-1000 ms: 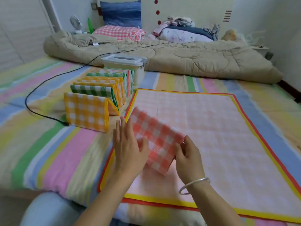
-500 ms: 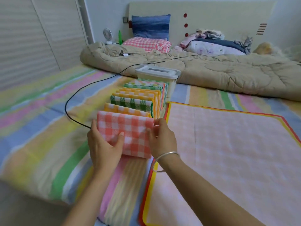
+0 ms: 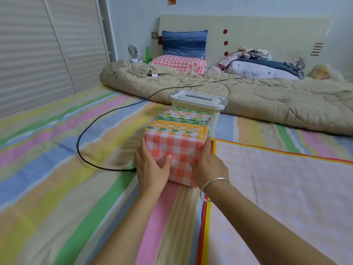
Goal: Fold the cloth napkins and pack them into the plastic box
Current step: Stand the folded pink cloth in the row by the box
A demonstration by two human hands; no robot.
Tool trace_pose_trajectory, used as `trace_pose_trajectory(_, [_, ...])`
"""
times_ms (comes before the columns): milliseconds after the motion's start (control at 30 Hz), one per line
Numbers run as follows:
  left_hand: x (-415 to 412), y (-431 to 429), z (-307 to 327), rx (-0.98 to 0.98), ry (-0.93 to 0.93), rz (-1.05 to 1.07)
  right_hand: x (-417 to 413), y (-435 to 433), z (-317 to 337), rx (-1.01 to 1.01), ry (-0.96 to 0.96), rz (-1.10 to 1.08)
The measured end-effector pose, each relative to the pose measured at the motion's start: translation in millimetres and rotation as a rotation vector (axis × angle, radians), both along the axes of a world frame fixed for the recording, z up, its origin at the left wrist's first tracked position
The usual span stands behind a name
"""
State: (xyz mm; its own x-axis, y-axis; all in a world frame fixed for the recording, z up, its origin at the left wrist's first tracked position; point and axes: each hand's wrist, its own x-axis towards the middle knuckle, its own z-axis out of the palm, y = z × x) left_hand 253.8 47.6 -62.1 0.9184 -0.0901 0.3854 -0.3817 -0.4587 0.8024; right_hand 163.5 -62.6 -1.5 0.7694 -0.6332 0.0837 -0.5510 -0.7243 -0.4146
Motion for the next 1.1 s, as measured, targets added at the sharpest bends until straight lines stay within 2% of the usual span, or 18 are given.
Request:
trace_pose_trajectory(300, [13.6,36.1,-10.2,0.029,-0.037,-0.160,-9.8,4.4,-4.5,0.074,-0.045,0.065])
trace_pose_trajectory(400, [5.6,50.5,-11.0,0.195,-0.036,-0.107,-15.3,11.3,-6.8,0.123,-0.079,0.067])
trace_pose_trajectory(533, [0.0,61.0,-10.9,0.541,-0.068,0.065,-18.4,15.3,-11.5,0.155,-0.131,0.045])
trace_pose_trajectory(700, [-11.7,78.8,-2.2,0.683,-0.097,0.162,-27.0,19.6,-9.8,0.173,-0.162,0.067])
trace_pose_trajectory(867, [-26.2,84.0,-7.6,0.561,-0.194,0.089,-35.7,26.7,-10.7,0.185,-0.200,0.096])
trace_pose_trajectory(1100, [-41.9,82.0,-16.1,0.443,-0.157,0.103,-49.1,31.8,-12.2,0.259,-0.194,0.147])
